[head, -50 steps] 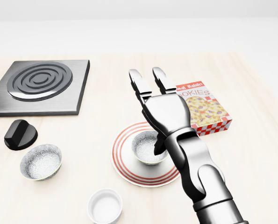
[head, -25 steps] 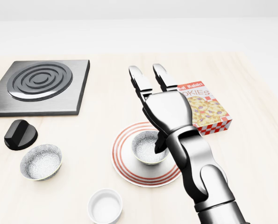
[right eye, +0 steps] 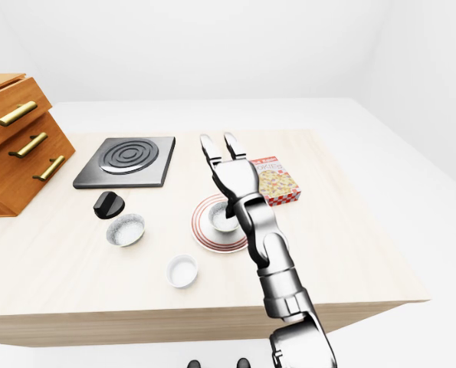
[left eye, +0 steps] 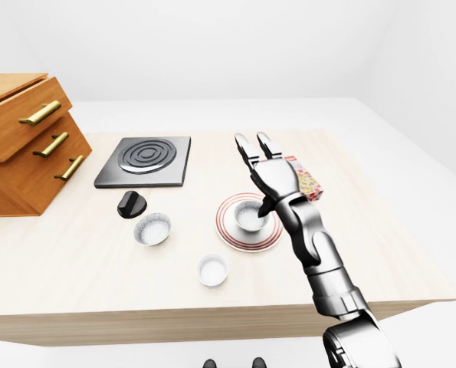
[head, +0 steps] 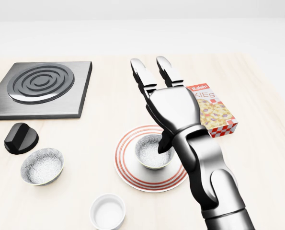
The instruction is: Pick the akita bowl next to the plate and place it on the plate.
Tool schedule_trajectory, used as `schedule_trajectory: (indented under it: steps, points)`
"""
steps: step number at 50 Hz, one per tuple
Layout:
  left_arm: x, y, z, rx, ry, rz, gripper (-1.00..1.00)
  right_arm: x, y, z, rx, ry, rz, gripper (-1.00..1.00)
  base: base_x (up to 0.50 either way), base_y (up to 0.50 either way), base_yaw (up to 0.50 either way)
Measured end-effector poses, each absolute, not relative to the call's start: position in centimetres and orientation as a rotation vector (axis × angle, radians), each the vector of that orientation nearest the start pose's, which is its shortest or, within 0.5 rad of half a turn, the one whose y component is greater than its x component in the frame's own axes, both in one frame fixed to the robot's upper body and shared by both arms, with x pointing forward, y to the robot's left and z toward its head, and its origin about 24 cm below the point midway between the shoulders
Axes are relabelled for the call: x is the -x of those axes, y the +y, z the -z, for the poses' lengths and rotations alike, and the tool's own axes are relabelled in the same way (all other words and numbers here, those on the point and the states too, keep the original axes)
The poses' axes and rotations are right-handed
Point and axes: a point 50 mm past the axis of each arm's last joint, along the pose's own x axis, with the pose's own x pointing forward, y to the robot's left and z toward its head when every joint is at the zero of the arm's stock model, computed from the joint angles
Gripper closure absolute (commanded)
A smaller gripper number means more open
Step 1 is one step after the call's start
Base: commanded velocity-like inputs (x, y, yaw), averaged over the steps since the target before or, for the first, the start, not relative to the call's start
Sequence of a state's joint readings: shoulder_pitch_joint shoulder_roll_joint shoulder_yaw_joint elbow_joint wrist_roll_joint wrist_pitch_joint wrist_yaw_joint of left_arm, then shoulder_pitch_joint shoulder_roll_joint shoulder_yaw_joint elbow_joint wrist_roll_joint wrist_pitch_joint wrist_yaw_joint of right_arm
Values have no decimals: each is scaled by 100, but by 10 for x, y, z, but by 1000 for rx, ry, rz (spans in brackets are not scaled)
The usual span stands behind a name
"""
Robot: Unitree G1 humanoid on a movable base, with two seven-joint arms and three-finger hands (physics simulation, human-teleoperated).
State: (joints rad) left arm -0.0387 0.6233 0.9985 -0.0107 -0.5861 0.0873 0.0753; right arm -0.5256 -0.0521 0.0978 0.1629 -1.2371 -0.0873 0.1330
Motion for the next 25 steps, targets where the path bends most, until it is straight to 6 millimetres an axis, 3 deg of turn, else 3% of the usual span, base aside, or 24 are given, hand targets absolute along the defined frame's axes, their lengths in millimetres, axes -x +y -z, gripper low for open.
schedule_trajectory:
  steps: [25]
  points:
    - [-144,432,-203,35,-526,-878,-100,-320,-86,-166,1333,-473,-136,-100,0,0,0]
